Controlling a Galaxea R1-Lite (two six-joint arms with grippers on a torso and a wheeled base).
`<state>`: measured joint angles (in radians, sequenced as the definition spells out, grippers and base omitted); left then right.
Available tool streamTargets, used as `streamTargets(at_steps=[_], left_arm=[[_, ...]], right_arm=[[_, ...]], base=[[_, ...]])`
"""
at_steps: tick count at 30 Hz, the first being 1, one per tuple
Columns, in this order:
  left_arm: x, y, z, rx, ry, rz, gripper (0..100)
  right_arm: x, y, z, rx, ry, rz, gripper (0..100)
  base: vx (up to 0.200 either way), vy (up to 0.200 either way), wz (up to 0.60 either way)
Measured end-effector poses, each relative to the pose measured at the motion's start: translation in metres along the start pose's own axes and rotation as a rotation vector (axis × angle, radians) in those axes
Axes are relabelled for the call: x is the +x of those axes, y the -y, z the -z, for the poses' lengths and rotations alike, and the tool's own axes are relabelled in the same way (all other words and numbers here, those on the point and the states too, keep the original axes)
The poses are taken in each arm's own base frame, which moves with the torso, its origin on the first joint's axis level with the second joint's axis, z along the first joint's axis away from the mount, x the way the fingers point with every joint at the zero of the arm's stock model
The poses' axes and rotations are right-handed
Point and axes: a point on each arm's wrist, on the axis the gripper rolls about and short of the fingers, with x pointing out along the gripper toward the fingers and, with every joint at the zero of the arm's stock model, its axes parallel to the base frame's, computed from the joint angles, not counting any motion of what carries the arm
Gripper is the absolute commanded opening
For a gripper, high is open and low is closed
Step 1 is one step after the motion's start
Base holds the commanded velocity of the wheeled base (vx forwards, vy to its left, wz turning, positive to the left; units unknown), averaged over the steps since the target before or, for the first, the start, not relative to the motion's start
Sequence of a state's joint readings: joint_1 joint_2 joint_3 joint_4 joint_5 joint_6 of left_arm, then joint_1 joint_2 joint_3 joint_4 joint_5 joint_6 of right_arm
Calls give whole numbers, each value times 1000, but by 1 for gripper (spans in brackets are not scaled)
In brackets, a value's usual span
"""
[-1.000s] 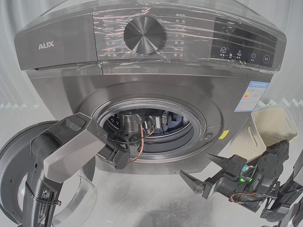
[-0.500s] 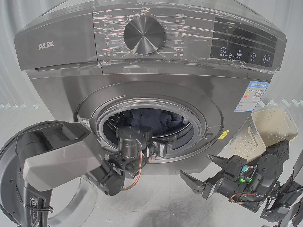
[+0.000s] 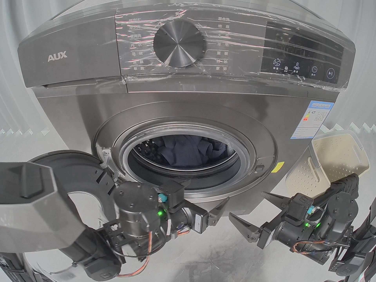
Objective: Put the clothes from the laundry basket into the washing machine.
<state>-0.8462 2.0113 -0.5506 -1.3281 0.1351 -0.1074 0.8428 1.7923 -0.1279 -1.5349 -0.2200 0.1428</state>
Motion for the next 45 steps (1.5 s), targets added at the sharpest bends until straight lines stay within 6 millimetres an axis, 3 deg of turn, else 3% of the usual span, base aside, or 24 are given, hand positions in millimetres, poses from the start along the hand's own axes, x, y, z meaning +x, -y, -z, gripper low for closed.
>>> streamTargets(at_steps=[9, 18, 28, 39, 45], left_arm=[[-70, 5, -35, -67, 109, 40, 100], [-120, -14, -53, -94, 204, -37, 100], [-154, -40, -52, -69, 246, -190, 100], [-196, -46, -45, -15, 270, -236, 100], [-215, -47, -35, 14, 177, -260, 100]], right_arm=[[-14, 4, -6, 7, 22, 5, 100], [-42, 20, -23, 26, 109, 59, 100], [-79, 37, -32, 10, 86, 154, 100], [-118, 49, -33, 24, 78, 299, 100], [-139, 54, -29, 22, 66, 356, 100]], base=[[0, 0, 0], [-67, 0, 0], [-200, 0, 0], [-200, 0, 0], [-133, 0, 0]])
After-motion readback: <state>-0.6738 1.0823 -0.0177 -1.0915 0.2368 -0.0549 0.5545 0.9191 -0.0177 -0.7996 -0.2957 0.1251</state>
